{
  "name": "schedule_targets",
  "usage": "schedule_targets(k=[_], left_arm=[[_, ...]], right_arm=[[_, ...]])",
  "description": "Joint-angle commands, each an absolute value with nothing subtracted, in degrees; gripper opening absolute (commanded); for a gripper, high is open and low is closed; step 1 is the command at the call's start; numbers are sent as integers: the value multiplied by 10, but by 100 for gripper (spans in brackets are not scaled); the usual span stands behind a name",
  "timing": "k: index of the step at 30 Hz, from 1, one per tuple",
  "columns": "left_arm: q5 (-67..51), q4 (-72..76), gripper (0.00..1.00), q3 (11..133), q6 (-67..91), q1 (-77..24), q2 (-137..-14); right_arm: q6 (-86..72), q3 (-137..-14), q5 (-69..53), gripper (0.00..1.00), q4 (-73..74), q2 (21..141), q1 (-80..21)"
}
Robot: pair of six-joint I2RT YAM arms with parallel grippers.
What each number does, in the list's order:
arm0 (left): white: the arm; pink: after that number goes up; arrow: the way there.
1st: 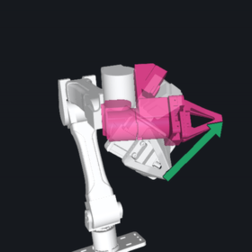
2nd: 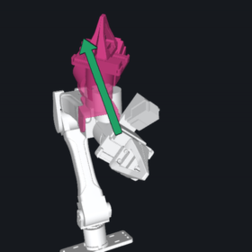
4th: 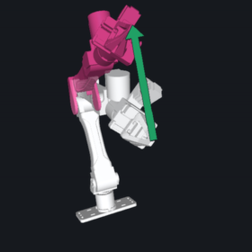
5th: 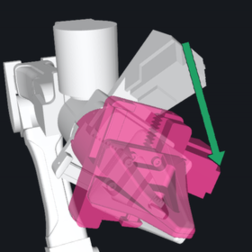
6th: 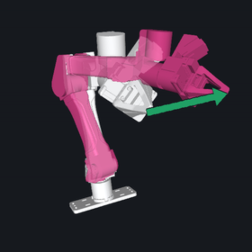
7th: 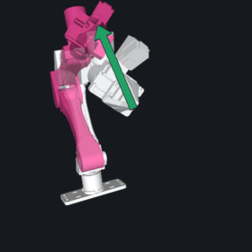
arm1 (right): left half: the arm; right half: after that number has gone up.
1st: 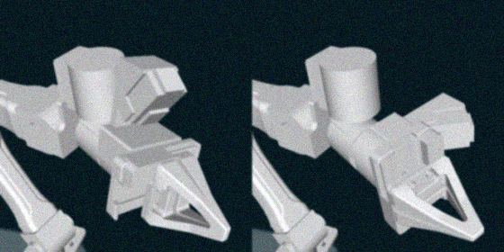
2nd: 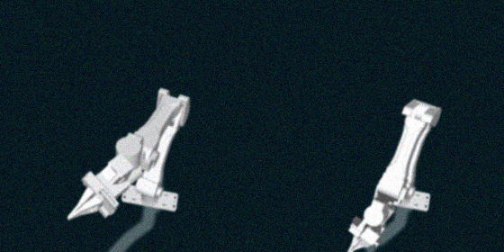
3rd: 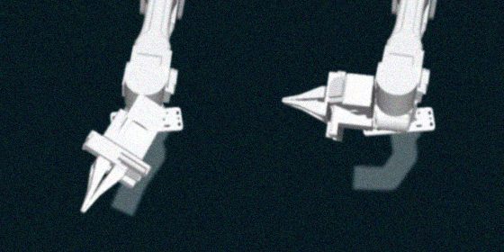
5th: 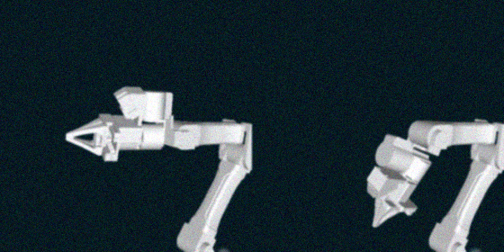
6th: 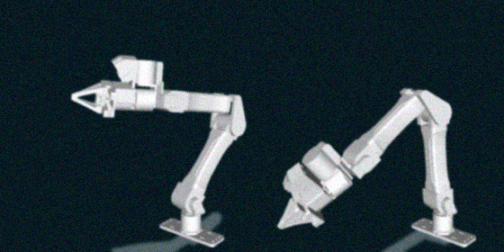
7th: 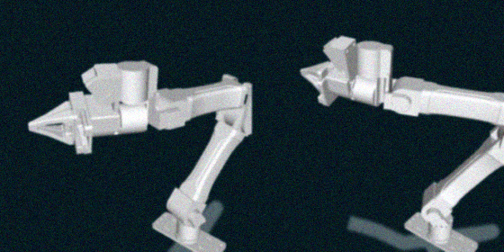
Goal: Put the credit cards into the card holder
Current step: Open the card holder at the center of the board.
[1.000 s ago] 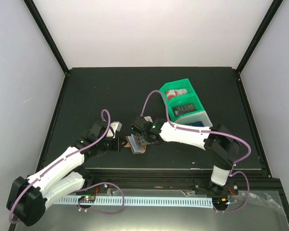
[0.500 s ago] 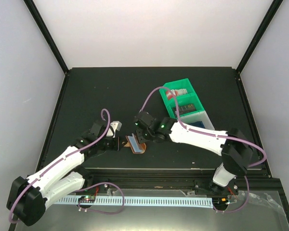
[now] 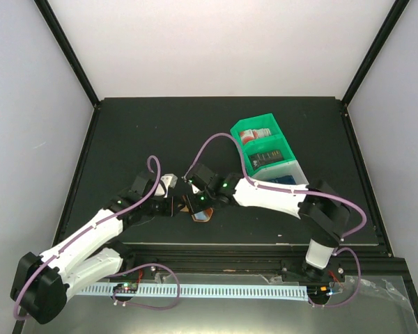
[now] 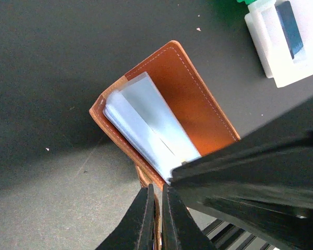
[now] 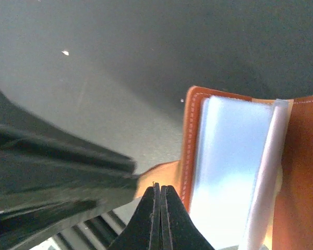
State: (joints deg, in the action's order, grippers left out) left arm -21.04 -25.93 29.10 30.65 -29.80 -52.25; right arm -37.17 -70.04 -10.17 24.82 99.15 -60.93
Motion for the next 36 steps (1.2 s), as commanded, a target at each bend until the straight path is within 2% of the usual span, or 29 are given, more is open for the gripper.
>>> schedule_targets(k=[1, 8, 20, 28, 36], left_arm=[[-216, -254, 2, 312, 303, -295, -520], [-195, -262, 2, 312, 306, -295, -516], [-174, -249, 1, 303, 309, -295, -529], [-153, -239, 2, 298, 310, -295, -553], [-118, -241, 4, 293, 311, -295, -570]], right_arm=[[-377, -708, -82, 1, 261, 1026, -608], [-392, -722, 17, 3, 302, 1037, -608], [-396, -727, 46, 27, 307, 1058, -608], [-396, -702, 27, 48, 263, 1035, -608], [-434, -729, 112, 50, 332, 1066, -608]])
